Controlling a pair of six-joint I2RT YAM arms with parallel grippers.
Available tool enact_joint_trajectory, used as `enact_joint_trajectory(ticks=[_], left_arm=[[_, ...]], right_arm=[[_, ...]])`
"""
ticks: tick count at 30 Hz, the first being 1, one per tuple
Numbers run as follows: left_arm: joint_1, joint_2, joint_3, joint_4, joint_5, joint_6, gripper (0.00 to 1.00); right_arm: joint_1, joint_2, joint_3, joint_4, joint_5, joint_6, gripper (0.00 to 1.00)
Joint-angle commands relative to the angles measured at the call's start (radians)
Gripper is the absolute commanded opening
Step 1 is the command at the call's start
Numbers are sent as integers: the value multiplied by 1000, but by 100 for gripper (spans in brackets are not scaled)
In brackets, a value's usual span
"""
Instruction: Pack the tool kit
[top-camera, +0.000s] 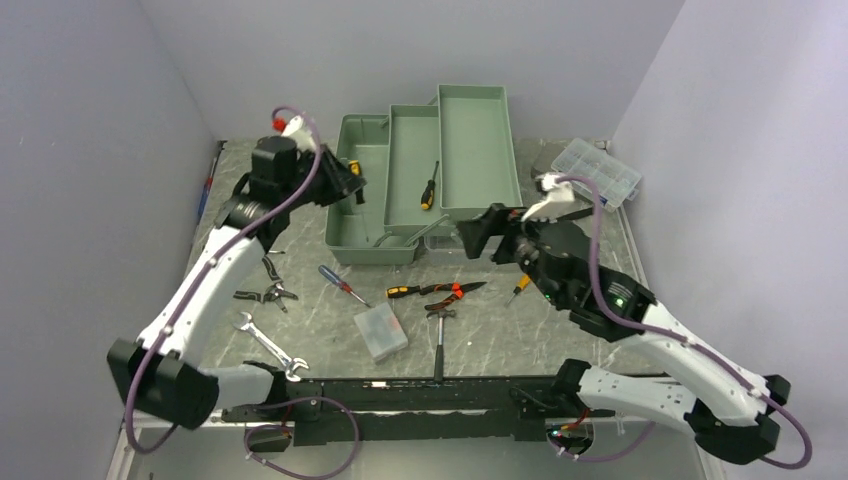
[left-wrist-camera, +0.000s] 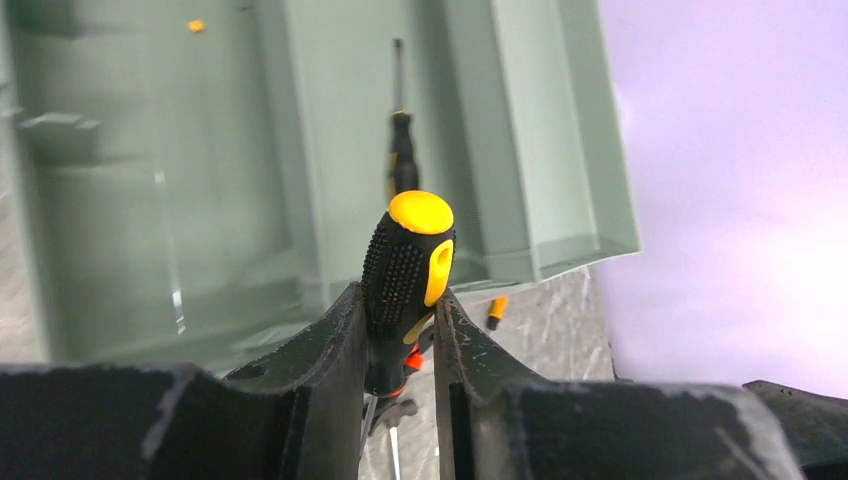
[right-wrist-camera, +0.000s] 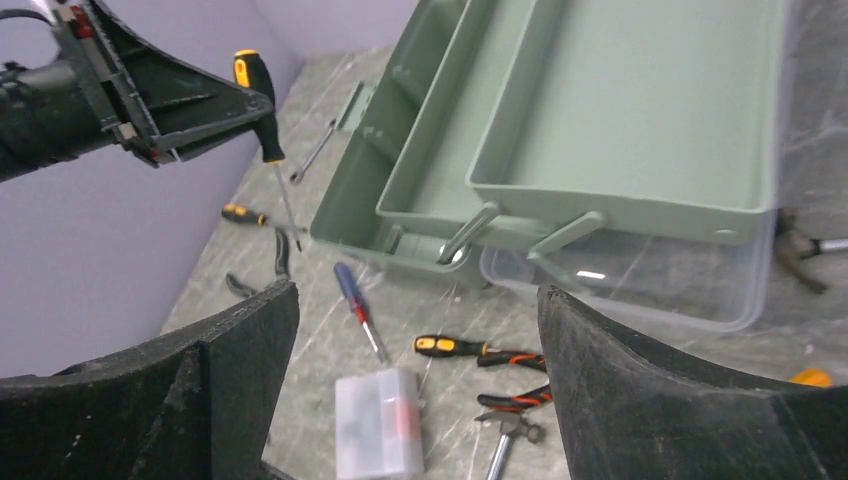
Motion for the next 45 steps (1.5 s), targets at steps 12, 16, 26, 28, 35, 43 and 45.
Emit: enact_joint_trajectory(ticks=[12, 16, 26, 28, 35, 43, 45], left_arm=[[-86, 595, 560, 91, 131, 41, 0], [-89, 711, 682, 35, 155, 50, 2], [-89, 748, 735, -76, 131, 161, 79], [-89, 726, 737, -95, 120, 182, 92], [-89, 568, 693, -109, 146, 250, 99], [-89, 143, 254, -13, 87, 296, 99], [-89, 54, 172, -36, 39, 307, 99]], right_arm=[[-7, -86, -43, -102, 42, 5, 90], [-7, -57, -72, -168, -20, 92, 91], [-6, -54, -230, -219, -83, 218, 93], [-8, -51, -253, -222, -99, 233, 93], [-2, 24, -379, -113, -222, 339, 88], [46, 209, -418, 23, -283, 340, 77], [80, 256, -393, 1, -257, 345, 76]])
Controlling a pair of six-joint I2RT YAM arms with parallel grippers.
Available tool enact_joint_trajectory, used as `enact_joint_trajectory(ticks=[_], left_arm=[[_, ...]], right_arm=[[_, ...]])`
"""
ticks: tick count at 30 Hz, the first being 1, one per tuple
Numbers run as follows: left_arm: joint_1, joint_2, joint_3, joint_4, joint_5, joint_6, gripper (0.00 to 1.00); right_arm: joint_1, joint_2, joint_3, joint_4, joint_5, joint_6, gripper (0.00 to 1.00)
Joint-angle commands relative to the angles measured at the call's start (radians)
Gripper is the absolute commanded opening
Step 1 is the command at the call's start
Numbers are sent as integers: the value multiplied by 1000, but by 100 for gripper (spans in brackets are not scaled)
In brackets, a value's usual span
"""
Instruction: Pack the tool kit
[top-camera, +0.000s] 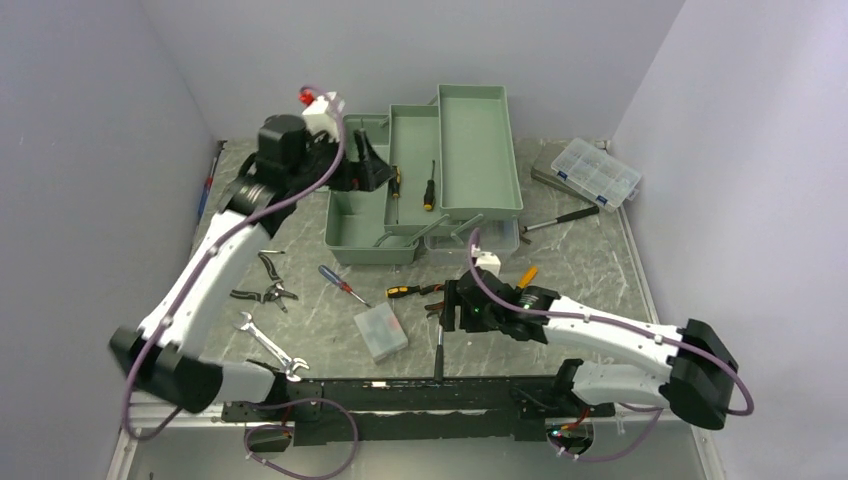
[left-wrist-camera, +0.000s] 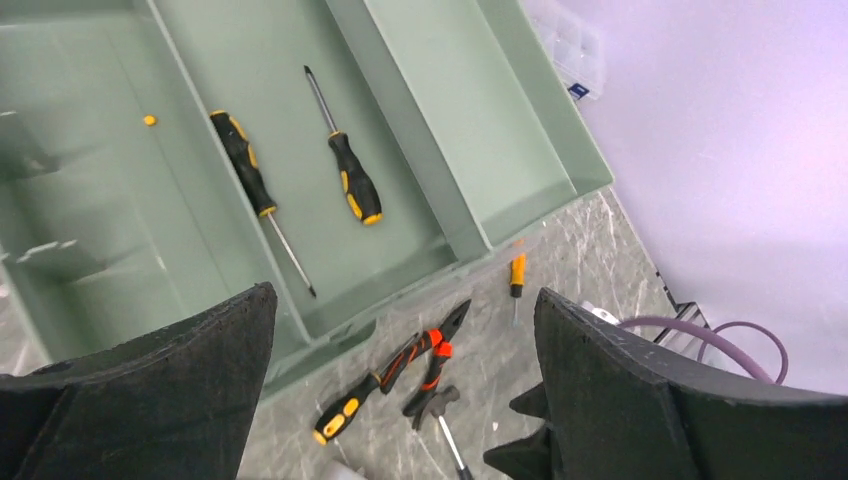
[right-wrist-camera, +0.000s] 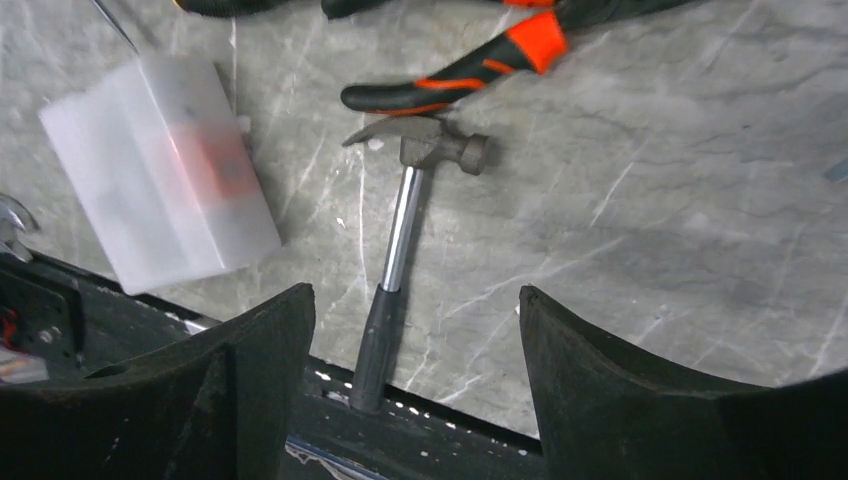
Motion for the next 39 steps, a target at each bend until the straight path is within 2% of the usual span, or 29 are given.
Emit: enact_joint_trajectory(ticks=[1, 8, 13, 16, 21, 23, 26, 28, 30, 33, 35, 39], left_arm=[[-3, -188, -158, 10, -98, 60, 99], [-3, -428, -404, -57, -217, 48, 99], [-3, -588, -591, -14, -280, 9, 99], [-3, -638, -638, 6, -272, 7, 99], [-4, -657, -629, -22, -284, 19, 99], [-4, -666, -624, -40, -306, 22, 99], [-3, -687, -627, -47, -337, 26, 99], [-3, -700, -626, -58, -345, 26, 99], [-3, -706, -622, -69, -345, 26, 99], [-4, -706, -608, -91, -369, 27, 99], [-4, -708, -596, -110, -379, 30, 99], [-3, -726, -575, -135, -393, 36, 99]], right_arm=[[64, 82, 56, 41, 22, 25, 76], [145, 223, 99, 11, 36, 85, 73], [198, 277, 107, 4, 48, 145, 72], [221, 307, 105, 2, 52, 176, 69], [245, 361, 101, 3, 47, 226, 60], [251, 381, 99, 5, 46, 238, 54], [259, 412, 109, -6, 43, 245, 41], [261, 424, 119, -21, 47, 246, 24], [264, 416, 131, -40, 56, 240, 0], [274, 349, 156, -73, 90, 218, 0], [274, 284, 167, -61, 79, 148, 0], [274, 187, 219, -45, -34, 0, 0]])
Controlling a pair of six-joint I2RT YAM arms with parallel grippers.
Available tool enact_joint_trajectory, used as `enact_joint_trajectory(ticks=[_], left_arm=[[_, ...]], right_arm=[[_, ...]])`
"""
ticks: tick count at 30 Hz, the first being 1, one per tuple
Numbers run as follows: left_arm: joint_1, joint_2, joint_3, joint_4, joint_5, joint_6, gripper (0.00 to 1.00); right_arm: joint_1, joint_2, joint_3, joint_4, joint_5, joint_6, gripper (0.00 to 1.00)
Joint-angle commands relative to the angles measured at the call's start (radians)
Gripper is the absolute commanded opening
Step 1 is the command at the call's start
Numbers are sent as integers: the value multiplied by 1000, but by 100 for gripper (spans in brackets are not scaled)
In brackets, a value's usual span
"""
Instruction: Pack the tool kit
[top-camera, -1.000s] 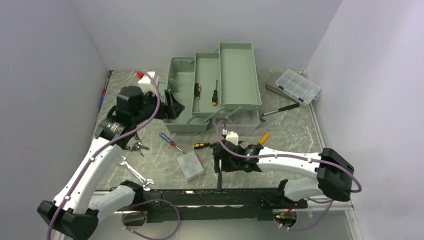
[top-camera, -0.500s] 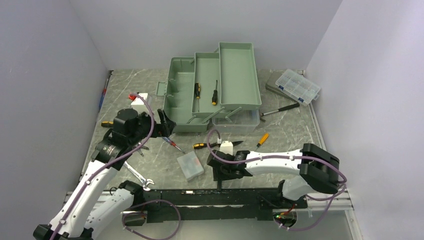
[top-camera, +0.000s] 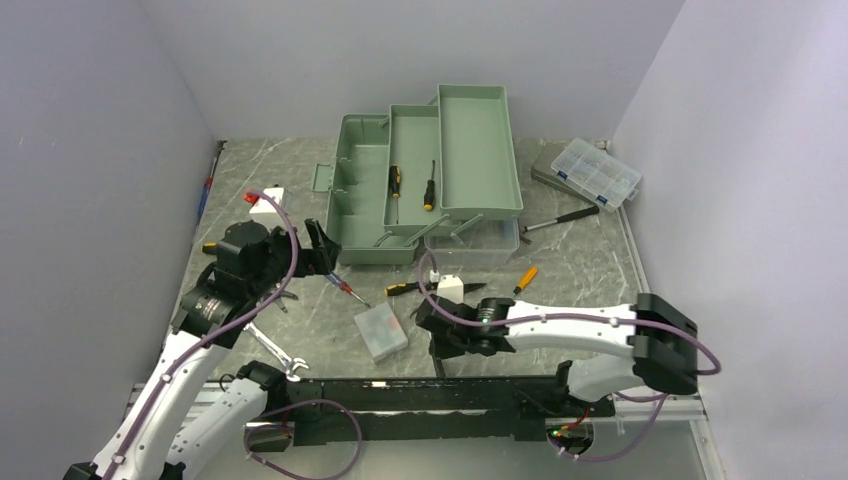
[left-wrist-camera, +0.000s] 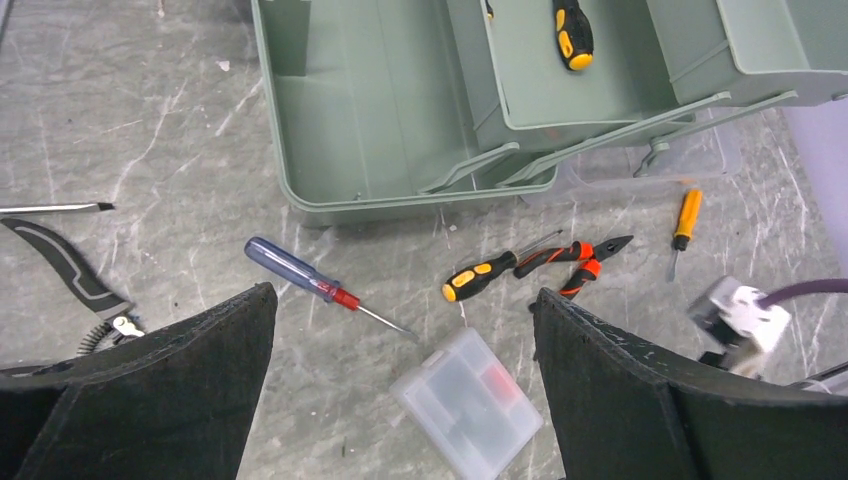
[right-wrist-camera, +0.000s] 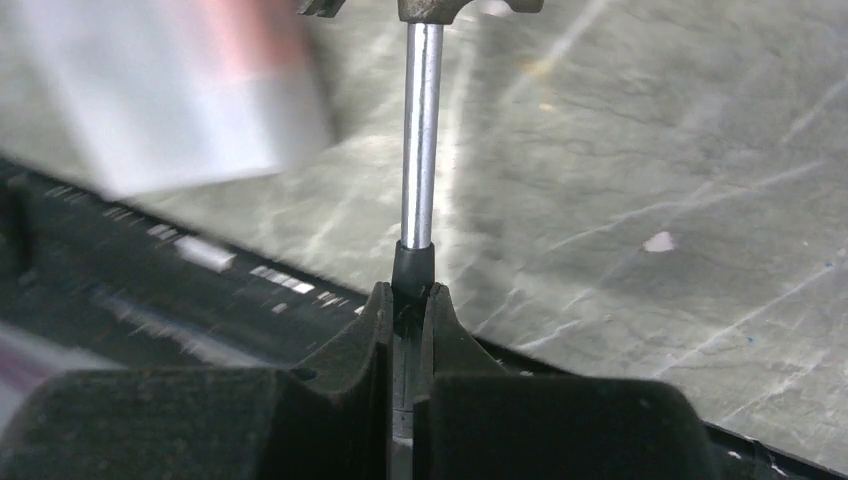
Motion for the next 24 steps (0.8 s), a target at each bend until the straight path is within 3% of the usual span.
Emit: enact_joint_trajectory(ticks=[1, 6, 12, 19, 24], left_arm=[[-4, -32, 57, -24, -38, 13, 99], [-3, -56, 72, -32, -47, 18, 99], [-3, -61, 85, -44, -51, 18, 99], [-3, -45, 69, -27, -24, 8, 99], [-3, -24, 34, 10, 62, 16, 99]], right_arm=[[6, -122, 119, 4, -88, -180, 0], [4, -169, 275, -63, -193, -322, 0], [-46, -189, 486, -157, -117, -439, 0], [-405, -175, 622, -137, -199, -536, 0], [-579, -60, 780, -200, -94, -650, 0]])
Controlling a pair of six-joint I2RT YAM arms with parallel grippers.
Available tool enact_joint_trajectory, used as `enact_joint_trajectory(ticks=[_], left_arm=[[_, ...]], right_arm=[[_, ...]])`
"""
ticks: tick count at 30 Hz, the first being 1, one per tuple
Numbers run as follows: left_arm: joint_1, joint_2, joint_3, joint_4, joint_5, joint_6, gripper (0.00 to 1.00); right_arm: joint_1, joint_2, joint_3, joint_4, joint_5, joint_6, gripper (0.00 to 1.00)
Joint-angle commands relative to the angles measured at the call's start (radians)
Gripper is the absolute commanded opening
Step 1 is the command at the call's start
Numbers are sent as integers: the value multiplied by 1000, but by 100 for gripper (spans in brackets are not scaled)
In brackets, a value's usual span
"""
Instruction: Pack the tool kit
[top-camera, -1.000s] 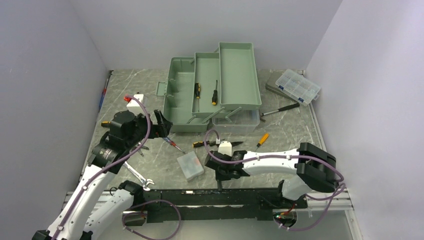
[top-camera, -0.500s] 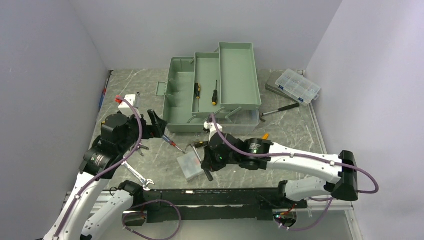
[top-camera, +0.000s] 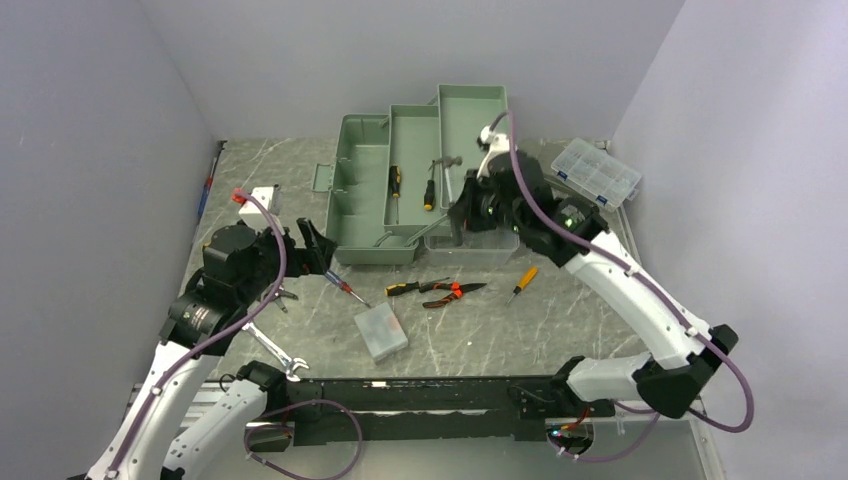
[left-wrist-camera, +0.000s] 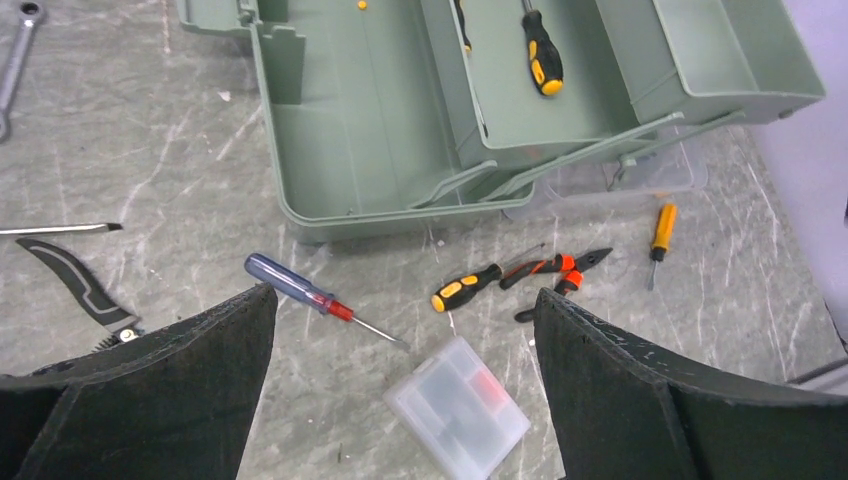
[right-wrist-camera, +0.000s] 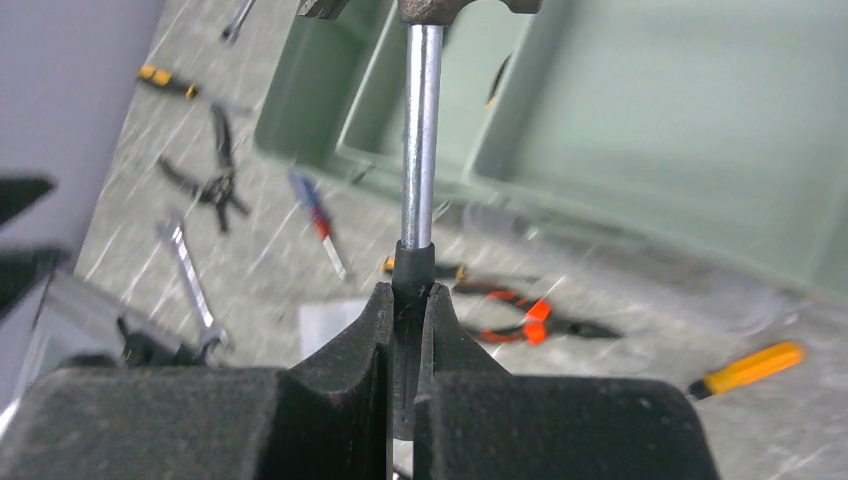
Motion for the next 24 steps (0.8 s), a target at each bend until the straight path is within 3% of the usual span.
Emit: enact_joint_trajectory(ticks=[1, 7, 15, 20, 24], left_arm=[[-4, 24, -22, 46, 97, 12, 99], [-3, 70, -39, 17, 91, 1, 99], [-3, 75, -60, 11, 82, 1, 99], [-3, 82, -57, -1, 50, -8, 99], [-3, 80, -63, -21, -42, -62, 99]], right_arm=[[-123, 95, 159, -18, 67, -149, 0], [-296, 254, 247, 11, -15, -179, 0], [-407, 436, 377, 3, -78, -201, 1], [-416, 512, 491, -72, -111, -214, 48], [-416, 503, 528, -101, -107, -214, 54]])
